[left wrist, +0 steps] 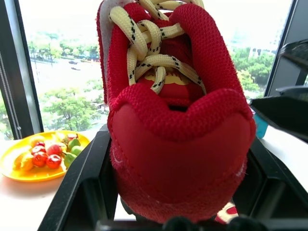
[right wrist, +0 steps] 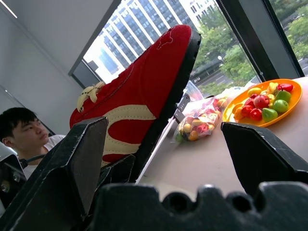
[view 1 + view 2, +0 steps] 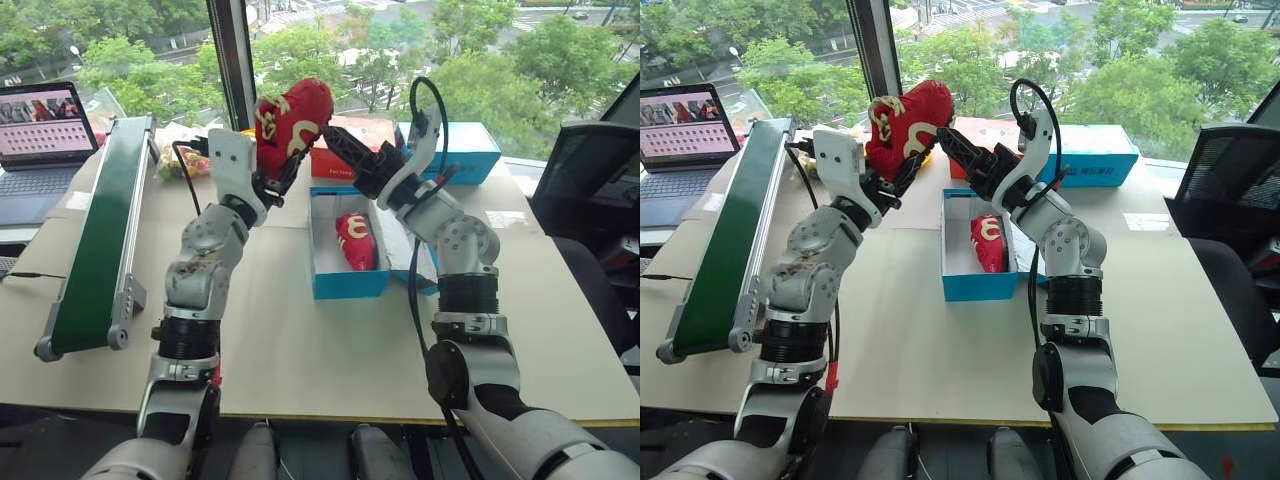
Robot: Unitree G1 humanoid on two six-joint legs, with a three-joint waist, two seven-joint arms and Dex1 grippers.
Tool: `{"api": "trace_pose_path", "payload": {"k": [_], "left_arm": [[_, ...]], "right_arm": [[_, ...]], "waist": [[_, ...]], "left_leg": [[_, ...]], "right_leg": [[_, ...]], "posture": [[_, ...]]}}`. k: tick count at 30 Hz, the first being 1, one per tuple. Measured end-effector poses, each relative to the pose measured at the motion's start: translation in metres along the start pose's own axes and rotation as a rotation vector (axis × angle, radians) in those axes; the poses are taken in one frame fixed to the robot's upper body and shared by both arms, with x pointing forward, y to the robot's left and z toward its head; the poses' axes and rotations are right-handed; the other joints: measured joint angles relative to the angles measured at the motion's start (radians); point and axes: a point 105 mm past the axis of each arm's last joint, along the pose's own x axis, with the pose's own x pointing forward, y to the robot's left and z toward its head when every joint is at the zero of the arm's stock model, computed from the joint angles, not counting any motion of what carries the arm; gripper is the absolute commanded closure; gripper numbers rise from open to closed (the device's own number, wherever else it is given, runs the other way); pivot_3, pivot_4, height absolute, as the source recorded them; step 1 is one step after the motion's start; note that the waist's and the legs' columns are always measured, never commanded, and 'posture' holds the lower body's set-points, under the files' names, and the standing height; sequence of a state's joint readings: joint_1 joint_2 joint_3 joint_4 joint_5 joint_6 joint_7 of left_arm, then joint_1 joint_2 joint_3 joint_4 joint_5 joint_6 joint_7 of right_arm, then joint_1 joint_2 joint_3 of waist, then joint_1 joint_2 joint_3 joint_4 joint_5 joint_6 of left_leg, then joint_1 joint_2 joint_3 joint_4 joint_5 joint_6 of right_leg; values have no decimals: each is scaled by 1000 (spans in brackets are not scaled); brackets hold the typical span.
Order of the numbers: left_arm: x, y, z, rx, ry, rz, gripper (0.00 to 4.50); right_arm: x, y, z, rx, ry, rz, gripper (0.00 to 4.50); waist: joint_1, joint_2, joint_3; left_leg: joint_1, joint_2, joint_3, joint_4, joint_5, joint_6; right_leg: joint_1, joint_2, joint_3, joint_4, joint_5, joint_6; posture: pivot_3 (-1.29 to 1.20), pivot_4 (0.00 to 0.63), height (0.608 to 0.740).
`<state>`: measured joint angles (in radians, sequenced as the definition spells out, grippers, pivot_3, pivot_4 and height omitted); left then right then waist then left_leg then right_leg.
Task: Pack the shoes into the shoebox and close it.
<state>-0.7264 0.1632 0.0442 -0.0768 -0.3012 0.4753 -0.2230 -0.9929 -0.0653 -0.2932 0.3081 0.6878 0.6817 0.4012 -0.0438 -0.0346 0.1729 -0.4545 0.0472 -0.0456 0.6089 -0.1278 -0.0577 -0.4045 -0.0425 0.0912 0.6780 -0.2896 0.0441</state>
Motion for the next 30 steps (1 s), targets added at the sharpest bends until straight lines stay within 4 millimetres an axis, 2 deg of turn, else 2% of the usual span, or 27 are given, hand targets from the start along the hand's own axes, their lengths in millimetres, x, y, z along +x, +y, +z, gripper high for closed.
{"api": "trace_pose_path", "payload": {"k": [2,6,9,17,19,20,22,27,30], "left_arm": [[1,-9,2,-34,-1,-16,1867],[-2,-13,-8,-72,33,-11,1867],[-4,-20,-14,-90,58,-24,1892],[-5,-22,-9,-82,42,-31,1892],[-6,-20,-10,-63,55,-37,1063],[-8,-16,-12,-46,68,-43,866],[-13,-12,-18,-32,96,-62,32],[-24,4,-19,-24,133,-106,0],[-38,23,-19,66,198,-145,0]], "right_arm": [[0,1,0,-1,-5,3,0],[-1,-1,0,-1,-13,-7,0],[-3,-3,-1,4,-17,-14,758],[-4,-5,3,29,-51,-18,3379],[-2,-3,3,1,-47,-19,3970],[-1,-1,2,-16,-39,-18,4115],[0,0,2,-50,-34,-23,4197],[4,3,20,-191,-57,-46,4226],[6,2,37,-301,-87,-88,4231]], "waist": [[1,0,0],[0,0,0],[-1,0,0],[0,0,0],[-3,0,0],[-5,0,0],[-5,1,0],[-1,1,1],[-3,1,1]], "left_leg": [[0,0,0,0,0,0],[0,0,0,0,0,0],[0,0,0,0,0,0],[0,0,0,0,0,0],[0,0,0,0,0,0],[0,0,0,-1,0,0],[1,0,0,-1,0,0],[0,0,0,-1,0,0],[0,0,0,-1,0,0]], "right_leg": [[0,0,0,0,0,0],[0,0,0,0,0,0],[0,0,0,0,0,0],[0,0,0,-1,0,0],[0,0,0,-1,0,0],[0,0,0,-1,0,0],[0,0,0,-1,0,0],[0,0,0,-1,0,0],[-1,0,0,-1,0,0]], "posture": [[0,150,739],[0,150,739],[0,150,739],[0,150,739],[0,150,739],[0,150,739],[0,150,739],[0,150,739],[0,150,739]]}}
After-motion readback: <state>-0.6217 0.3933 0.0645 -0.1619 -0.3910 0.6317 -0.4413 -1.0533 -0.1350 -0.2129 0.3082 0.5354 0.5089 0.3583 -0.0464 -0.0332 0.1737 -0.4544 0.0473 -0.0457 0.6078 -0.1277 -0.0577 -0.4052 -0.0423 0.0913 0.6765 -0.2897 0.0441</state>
